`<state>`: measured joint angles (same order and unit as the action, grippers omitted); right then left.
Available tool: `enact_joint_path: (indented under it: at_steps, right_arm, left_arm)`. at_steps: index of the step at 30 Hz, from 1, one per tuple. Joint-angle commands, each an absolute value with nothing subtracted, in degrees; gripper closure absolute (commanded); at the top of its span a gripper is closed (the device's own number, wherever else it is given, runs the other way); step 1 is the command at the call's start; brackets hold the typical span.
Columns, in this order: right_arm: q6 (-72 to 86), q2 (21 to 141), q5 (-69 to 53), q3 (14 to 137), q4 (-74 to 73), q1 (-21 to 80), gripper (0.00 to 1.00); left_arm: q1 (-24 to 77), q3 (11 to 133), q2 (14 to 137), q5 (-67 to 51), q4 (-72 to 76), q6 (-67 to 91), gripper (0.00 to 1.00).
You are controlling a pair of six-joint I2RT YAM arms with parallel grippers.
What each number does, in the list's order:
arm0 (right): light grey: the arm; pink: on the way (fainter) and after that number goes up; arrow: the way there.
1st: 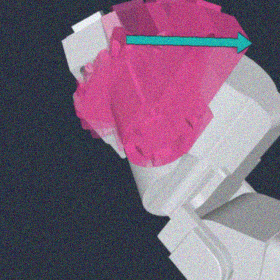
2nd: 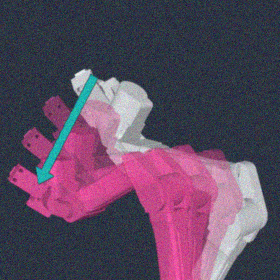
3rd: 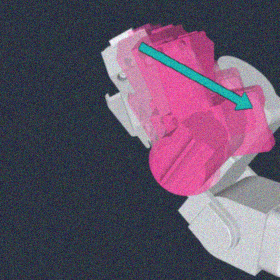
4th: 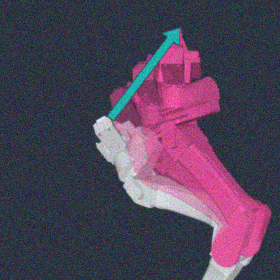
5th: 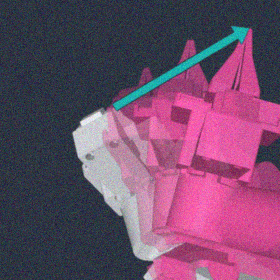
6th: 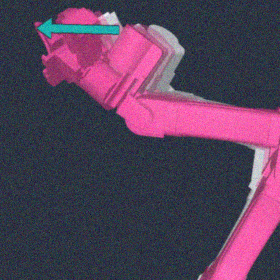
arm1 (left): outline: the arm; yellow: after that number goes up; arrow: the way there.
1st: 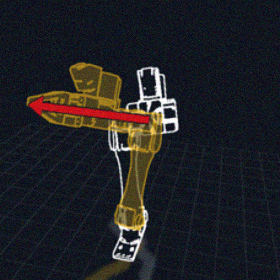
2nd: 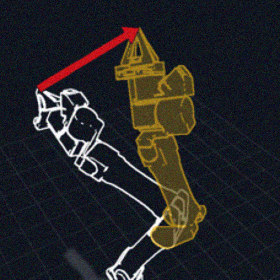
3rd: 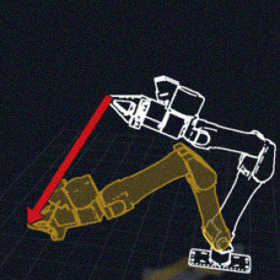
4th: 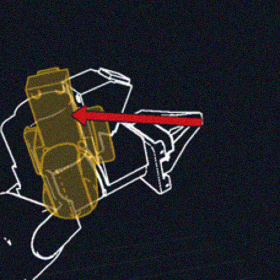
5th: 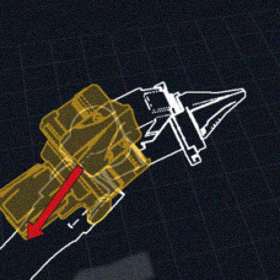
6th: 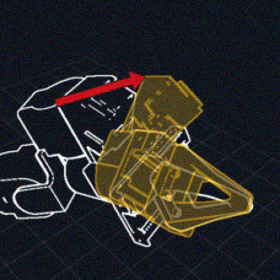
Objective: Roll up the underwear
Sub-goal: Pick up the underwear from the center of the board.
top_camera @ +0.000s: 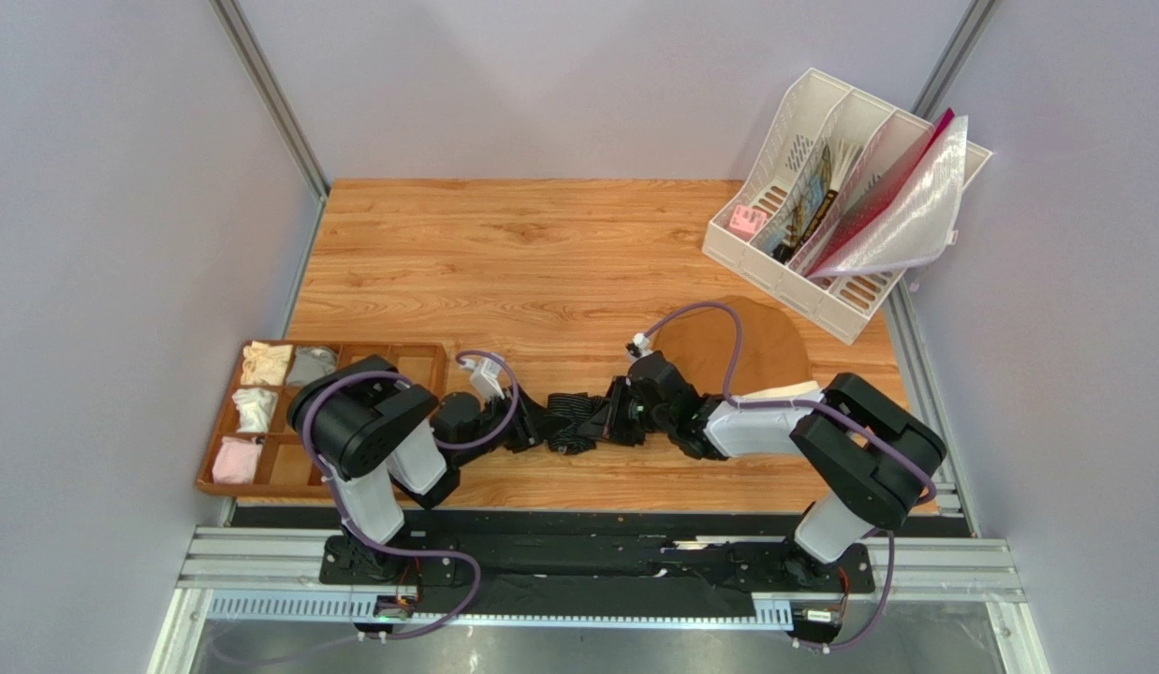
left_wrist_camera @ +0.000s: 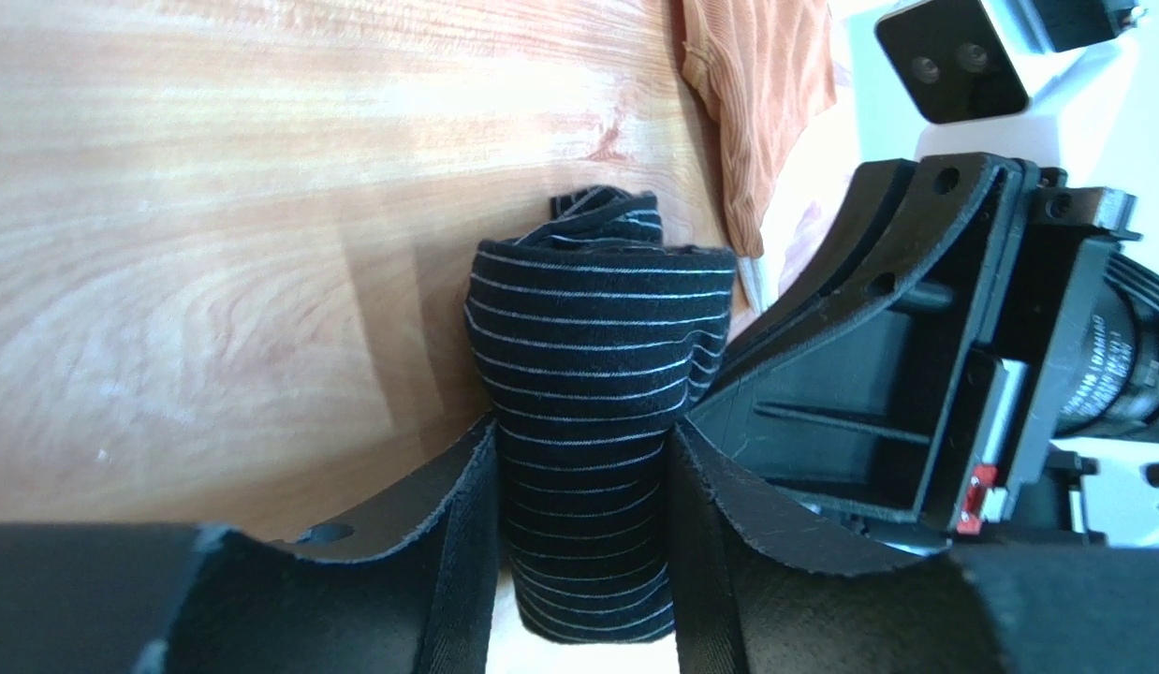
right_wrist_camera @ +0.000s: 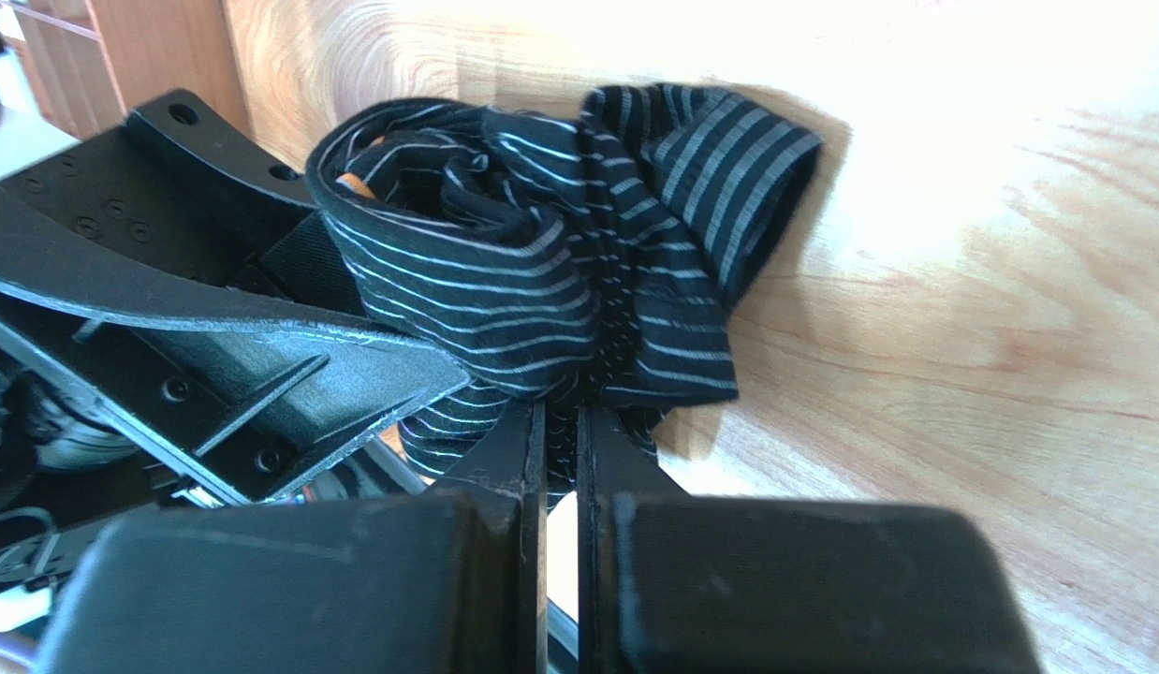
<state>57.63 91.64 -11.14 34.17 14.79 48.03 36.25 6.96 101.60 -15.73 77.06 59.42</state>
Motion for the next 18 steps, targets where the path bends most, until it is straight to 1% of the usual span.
enact_joint_path:
  at_steps: [1,3,4,7,8,11,12,13,14,15,16,17,18]
  right_arm:
    - [55.0,92.5,-10.3,36.6,12.4,49.7,1.00]
    - [54.8,92.7,-10.5,36.7,12.4,49.7,1.00]
    - [54.8,92.6,-10.5,36.7,12.4,49.7,1.00]
    - [53.9,91.8,-9.6,36.9,10.7,49.7,1.00]
    - [53.0,90.7,-8.7,37.1,9.9,49.7,0.98]
    - [50.5,87.5,-5.4,38.3,4.1,49.6,0.74]
    - [48.9,86.4,-4.2,38.6,2.4,49.5,0.56]
    - [48.0,85.2,-2.1,38.8,0.3,49.4,0.49]
    - [47.5,82.6,-1.2,38.7,-1.8,49.0,0.45]
    - [46.5,81.2,-0.4,38.5,-3.8,48.6,0.39]
    - [46.1,79.9,-0.1,38.3,-4.7,48.3,0.37]
    - [45.5,77.3,2.4,38.1,-5.4,47.3,0.36]
    - [44.7,76.0,3.0,37.8,-6.8,46.9,0.36]
  left_arm:
    - [38.7,10.1,99.5,-15.7,72.3,55.6,0.59]
    - [38.9,11.2,98.7,-15.7,69.9,55.0,0.65]
    - [39.1,11.4,98.0,-15.7,69.4,54.8,0.72]
    - [39.1,12.4,96.6,-15.2,65.4,53.9,0.79]
    - [39.0,12.8,96.0,-15.1,63.4,52.8,0.79]
    - [39.0,15.1,92.1,-14.4,52.2,49.8,0.82]
    - [39.0,15.8,89.4,-14.2,44.9,48.7,0.82]
    - [39.0,17.6,87.8,-13.3,40.9,46.3,0.82]
    - [39.1,18.5,86.1,-12.6,32.3,44.8,0.82]
    - [39.0,19.7,82.7,-10.7,27.9,43.4,0.82]
    - [39.0,21.9,81.1,-9.6,23.5,40.4,0.82]
    - [39.0,23.2,79.6,-8.4,15.5,39.0,0.82]
    - [39.1,24.2,77.2,-6.3,12.0,37.6,0.82]
